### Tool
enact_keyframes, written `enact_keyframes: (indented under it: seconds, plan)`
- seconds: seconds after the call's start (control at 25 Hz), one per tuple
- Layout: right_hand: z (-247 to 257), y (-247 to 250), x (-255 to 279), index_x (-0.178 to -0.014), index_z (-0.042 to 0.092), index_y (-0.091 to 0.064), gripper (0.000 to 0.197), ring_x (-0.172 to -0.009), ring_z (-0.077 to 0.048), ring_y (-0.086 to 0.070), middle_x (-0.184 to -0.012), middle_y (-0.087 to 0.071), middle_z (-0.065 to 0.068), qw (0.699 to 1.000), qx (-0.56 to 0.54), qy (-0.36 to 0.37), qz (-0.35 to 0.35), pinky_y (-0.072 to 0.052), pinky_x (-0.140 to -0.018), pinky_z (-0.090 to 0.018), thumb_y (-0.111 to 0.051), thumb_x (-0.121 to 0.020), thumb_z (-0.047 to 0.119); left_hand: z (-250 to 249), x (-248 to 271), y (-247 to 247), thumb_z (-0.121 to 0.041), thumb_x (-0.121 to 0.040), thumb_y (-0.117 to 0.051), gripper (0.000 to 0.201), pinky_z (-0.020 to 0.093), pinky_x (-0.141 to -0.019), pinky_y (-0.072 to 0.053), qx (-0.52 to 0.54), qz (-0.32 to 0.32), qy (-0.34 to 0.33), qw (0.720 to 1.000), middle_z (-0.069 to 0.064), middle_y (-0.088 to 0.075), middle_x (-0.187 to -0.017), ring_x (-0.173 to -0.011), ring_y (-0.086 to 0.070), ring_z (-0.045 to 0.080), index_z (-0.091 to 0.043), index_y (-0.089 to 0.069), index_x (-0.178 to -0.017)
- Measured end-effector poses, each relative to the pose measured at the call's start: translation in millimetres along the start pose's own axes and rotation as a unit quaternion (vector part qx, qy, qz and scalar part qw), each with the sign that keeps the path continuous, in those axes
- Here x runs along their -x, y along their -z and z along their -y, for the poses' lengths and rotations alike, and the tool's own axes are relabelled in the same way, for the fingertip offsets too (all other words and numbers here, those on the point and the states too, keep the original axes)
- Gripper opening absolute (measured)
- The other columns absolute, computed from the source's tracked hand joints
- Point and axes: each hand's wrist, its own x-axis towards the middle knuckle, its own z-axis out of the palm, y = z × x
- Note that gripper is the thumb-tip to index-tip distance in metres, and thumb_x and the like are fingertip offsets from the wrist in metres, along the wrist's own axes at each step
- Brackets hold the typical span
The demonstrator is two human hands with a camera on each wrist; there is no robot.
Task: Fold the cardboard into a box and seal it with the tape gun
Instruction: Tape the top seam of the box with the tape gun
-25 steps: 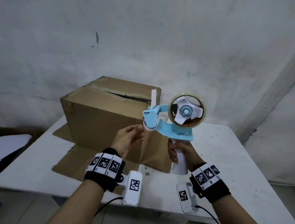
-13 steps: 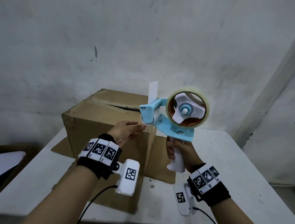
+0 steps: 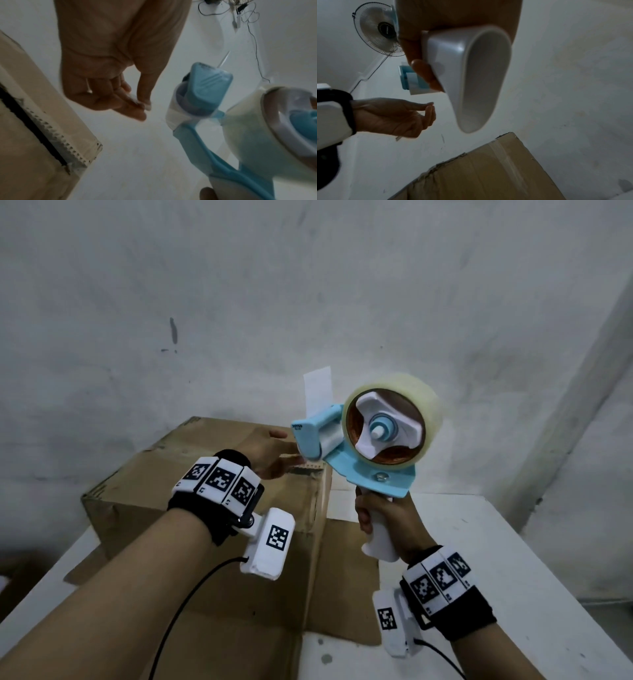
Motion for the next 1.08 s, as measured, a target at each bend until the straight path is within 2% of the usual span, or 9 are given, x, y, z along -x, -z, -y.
enact_keyframes:
  seconds: [0.12,0.24,0.36,0.48,0.6,0.72,0.84,1.0,1.08]
  plan:
    - [-0.9,-7.4,-10.5,-0.071,0.005,-0.047,0.009,-0.039,-0.009,-0.043,-0.047,-0.048,0.003,0.998,-0.020,-0.002,-0.058,-0.034,-0.037,-0.018,-0.053,-0.064,0.004,-7.9,-25.6,-8.1,0.003,-0.083,-0.057,0.039,0.020,-0.046,-0.036,-0.022,-0.015,-0.083,0.996,0.006,-0.056,-0.071,-0.047,-0.056,0.008,-0.001,-0.042,-0.118]
    - [-0.3,-13.9,-21.8,-0.070,0.006,-0.050,0.006,-0.040,-0.010,-0.042,-0.048,-0.045,-0.001,0.994,-0.012,-0.005,-0.110,-0.034,-0.039,-0.019,-0.054,-0.065,0.007,-20.1,-50.7,-12.9,0.005,-0.083,-0.056,0.027,0.008,-0.038,-0.036,-0.082,-0.038,-0.163,0.983,0.000,-0.054,-0.069,-0.036,-0.054,-0.004,-0.011,-0.045,-0.101]
    - [2.2,-24.8,-31.8,-0.065,0.008,-0.053,0.011,-0.042,-0.013,-0.040,-0.045,-0.045,-0.001,0.989,0.014,-0.026,-0.146,-0.034,-0.039,-0.019,-0.059,-0.074,0.005,-31.0,-82.1,-17.7,0.007,-0.085,-0.049,0.024,0.011,-0.041,-0.035,-0.195,-0.059,-0.208,0.957,-0.004,-0.048,-0.065,-0.048,-0.051,0.007,-0.015,-0.041,-0.090]
    - [6.0,-38.8,-47.3,-0.077,0.004,-0.052,0.010,-0.039,-0.012,-0.037,-0.050,-0.041,-0.005,0.982,0.022,-0.048,-0.183,-0.032,-0.038,-0.016,-0.052,-0.087,0.001,-36.7,-116.8,-29.3,0.004,-0.087,-0.042,0.019,0.023,-0.057,-0.032,-0.253,-0.073,-0.216,0.940,-0.005,-0.041,-0.066,-0.068,-0.044,0.022,-0.014,-0.037,-0.093]
    - [5.4,-45.0,-50.1,-0.078,0.006,-0.050,0.008,-0.036,-0.008,-0.033,-0.052,-0.036,-0.006,0.976,-0.021,-0.067,-0.207,-0.028,-0.037,-0.015,-0.050,-0.086,0.004,-47.2,-152.4,-24.2,0.006,-0.082,-0.052,0.027,0.025,-0.057,-0.032,-0.237,-0.094,-0.244,0.936,0.001,-0.049,-0.065,-0.070,-0.049,0.020,-0.015,-0.036,-0.087]
    - [-5.5,-42.5,-45.8,-0.045,0.013,-0.053,0.038,-0.031,-0.011,-0.036,-0.040,-0.037,-0.005,0.969,0.007,-0.099,-0.228,-0.029,-0.035,-0.017,-0.053,-0.082,0.003,-64.1,-185.9,-3.1,0.003,-0.071,-0.072,0.045,0.012,-0.047,-0.042,-0.248,0.034,-0.261,0.933,-0.008,-0.059,-0.044,-0.038,-0.053,0.000,-0.020,-0.033,-0.072]
    - [-14.6,-37.9,-45.1,-0.032,0.012,-0.052,0.042,-0.030,-0.010,-0.044,-0.034,-0.046,0.001,0.969,0.053,-0.131,-0.204,-0.038,-0.037,-0.020,-0.058,-0.073,0.012,-66.0,-210.1,-9.3,-0.001,-0.073,-0.072,0.038,0.010,-0.047,-0.040,-0.315,0.125,-0.241,0.910,-0.010,-0.062,-0.051,-0.035,-0.052,-0.004,-0.019,-0.040,-0.080]
    - [-22.6,-39.3,-49.1,-0.063,0.005,-0.063,0.013,-0.041,-0.018,-0.051,-0.042,-0.052,-0.005,0.963,0.073,-0.145,-0.214,-0.043,-0.046,-0.027,-0.061,-0.063,0.017,-48.5,-241.3,-37.8,0.003,-0.077,-0.064,0.033,0.009,-0.044,-0.039,-0.376,0.202,-0.212,0.879,-0.004,-0.058,-0.062,-0.034,-0.051,-0.006,-0.010,-0.041,-0.097]
    - [-29.6,-39.4,-55.5,-0.090,-0.005,-0.062,0.026,-0.039,-0.020,-0.050,-0.042,-0.052,-0.007,0.953,0.067,-0.162,-0.248,-0.043,-0.044,-0.027,-0.070,-0.070,0.009,-41.2,-255.5,-46.6,0.004,-0.078,-0.063,0.032,0.014,-0.049,-0.040,-0.398,0.222,-0.196,0.868,-0.004,-0.057,-0.062,-0.040,-0.053,-0.001,-0.011,-0.041,-0.096]
